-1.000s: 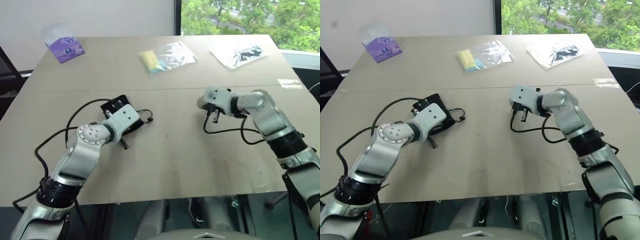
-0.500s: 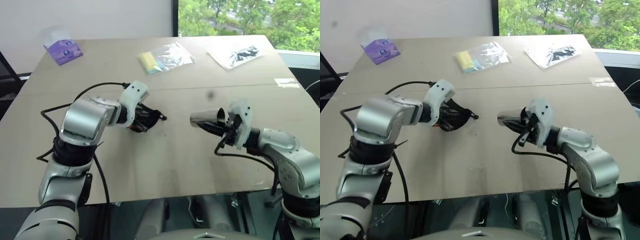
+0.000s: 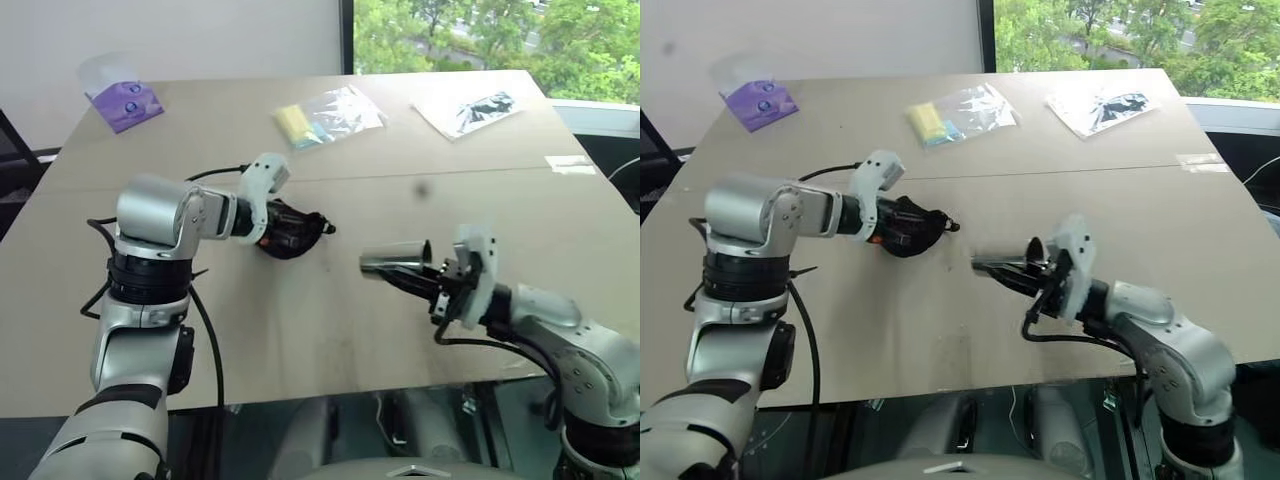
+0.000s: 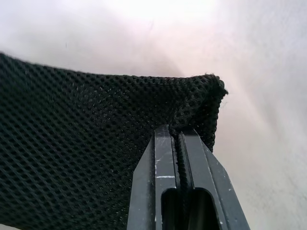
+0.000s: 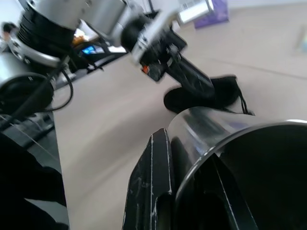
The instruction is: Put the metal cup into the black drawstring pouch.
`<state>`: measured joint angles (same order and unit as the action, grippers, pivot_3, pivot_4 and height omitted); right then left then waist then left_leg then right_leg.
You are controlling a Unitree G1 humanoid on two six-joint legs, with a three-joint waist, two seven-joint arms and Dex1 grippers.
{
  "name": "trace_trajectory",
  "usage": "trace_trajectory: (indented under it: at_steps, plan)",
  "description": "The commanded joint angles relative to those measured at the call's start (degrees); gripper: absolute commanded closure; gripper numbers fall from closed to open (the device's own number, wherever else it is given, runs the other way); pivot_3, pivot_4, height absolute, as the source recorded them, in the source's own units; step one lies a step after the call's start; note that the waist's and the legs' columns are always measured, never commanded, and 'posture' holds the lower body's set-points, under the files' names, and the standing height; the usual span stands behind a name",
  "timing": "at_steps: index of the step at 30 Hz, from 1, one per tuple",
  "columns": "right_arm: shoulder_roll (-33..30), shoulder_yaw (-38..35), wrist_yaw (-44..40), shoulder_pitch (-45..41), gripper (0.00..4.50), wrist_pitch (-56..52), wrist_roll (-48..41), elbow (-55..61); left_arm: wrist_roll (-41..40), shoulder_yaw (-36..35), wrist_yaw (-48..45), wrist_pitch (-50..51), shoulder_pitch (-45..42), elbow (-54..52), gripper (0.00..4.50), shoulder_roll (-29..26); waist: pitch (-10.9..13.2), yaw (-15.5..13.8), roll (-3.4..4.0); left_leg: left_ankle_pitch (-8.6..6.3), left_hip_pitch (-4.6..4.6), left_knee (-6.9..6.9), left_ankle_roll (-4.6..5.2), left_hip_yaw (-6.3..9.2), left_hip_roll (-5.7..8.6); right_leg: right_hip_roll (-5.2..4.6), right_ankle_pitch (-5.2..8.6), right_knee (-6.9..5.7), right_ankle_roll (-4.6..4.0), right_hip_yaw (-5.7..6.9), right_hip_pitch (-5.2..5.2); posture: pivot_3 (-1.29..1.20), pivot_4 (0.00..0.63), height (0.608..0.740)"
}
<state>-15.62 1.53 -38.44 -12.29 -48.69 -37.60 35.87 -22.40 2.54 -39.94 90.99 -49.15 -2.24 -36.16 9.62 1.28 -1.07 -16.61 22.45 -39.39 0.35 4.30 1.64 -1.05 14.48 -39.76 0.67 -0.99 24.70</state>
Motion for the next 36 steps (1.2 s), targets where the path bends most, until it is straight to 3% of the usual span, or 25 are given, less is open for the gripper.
trace_trajectory:
  at_steps: [1, 10, 15, 23, 32, 36]
  plan:
    - [3.08, 3.67, -2.09, -1.59, 4.47, 6.92, 0.25, -4.26, -2.6, -0.89, -0.38, 1.08, -1.06, 1.09, 4.5, -1.54, 0.0, -0.05, 0.01, 0.0, 0.0, 0.0, 0.0, 0.0, 0.01, -0.02, 0.0, 0.0, 0.0, -0.02, 0.0, 0.0, 0.15, 0.74]
    - [10.66, 7.98, -9.64, -5.54, 4.47, 18.73, 1.1, -23.51, -12.32, -3.72, 2.14, 1.51, -4.0, 15.44, 4.5, 1.27, -0.01, -0.3, -0.01, 0.0, 0.0, -0.02, -0.01, 0.02, 0.04, -0.04, 0.0, -0.01, 0.0, 0.01, 0.0, 0.0, 0.15, 0.74]
    - [11.02, 9.14, -11.28, -8.04, 4.47, 21.6, 2.93, -29.34, -17.88, -5.84, 6.02, 1.51, -6.49, 22.28, 4.5, 2.89, -0.01, -0.15, -0.01, 0.01, 0.03, -0.03, -0.01, 0.03, 0.06, -0.07, -0.01, -0.03, 0.0, 0.02, 0.06, 0.0, 0.15, 0.74]
    - [15.8, 10.28, -11.22, -11.77, 4.47, 26.28, 6.34, -39.82, -24.95, -6.05, 12.54, 1.51, -6.39, 22.71, 4.5, 3.68, -0.01, 1.04, -0.01, 0.01, 0.05, -0.02, -0.02, 0.03, 0.06, -0.08, -0.01, -0.07, 0.0, -0.04, 0.11, 0.0, 0.15, 0.74]
    - [15.39, 18.58, -13.11, -9.61, 4.47, 32.57, 18.45, -51.42, -28.96, -10.55, 20.97, 1.51, -4.75, 21.79, 4.5, 6.26, -0.09, 1.0, -0.07, 0.02, 0.05, -0.01, -0.03, 0.03, 0.07, -0.1, -0.01, -0.09, 0.0, -0.04, 0.12, 0.0, 0.15, 0.74]
    - [17.78, 16.76, -9.28, -11.13, 4.47, 37.76, 21.2, -57.23, -33.06, -10.27, 23.8, 1.51, -3.05, 19.5, 4.5, 5.29, -0.14, 1.55, -0.11, 0.04, -0.15, 0.04, -0.07, -0.05, 0.05, -0.07, -0.02, -0.13, 0.0, -0.17, 0.05, 0.0, 0.15, 0.74]
